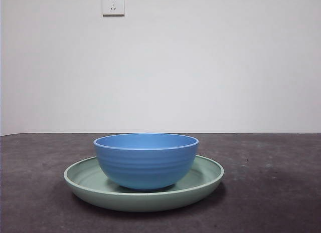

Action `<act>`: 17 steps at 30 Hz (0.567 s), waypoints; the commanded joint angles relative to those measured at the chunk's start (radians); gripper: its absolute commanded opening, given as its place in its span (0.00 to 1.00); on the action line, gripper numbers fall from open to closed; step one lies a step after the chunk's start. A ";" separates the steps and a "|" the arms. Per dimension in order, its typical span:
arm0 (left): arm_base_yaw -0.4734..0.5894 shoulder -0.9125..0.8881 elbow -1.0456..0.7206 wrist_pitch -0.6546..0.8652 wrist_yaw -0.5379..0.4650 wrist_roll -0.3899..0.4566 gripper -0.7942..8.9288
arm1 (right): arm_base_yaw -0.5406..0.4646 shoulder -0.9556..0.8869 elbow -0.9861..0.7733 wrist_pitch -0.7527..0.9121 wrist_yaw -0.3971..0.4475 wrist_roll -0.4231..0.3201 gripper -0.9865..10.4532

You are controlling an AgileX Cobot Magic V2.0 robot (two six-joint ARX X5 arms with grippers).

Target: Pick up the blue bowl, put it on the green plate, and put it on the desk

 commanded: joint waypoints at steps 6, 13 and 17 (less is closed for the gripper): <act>0.002 -0.001 -0.020 -0.006 -0.003 -0.007 0.10 | -0.059 -0.102 -0.187 0.050 0.019 -0.011 0.11; 0.002 -0.001 -0.020 -0.006 -0.003 -0.007 0.10 | -0.083 -0.134 -0.237 0.072 0.018 -0.045 0.11; 0.002 -0.001 -0.020 -0.006 -0.003 -0.007 0.10 | -0.083 -0.134 -0.238 0.078 0.019 -0.103 0.11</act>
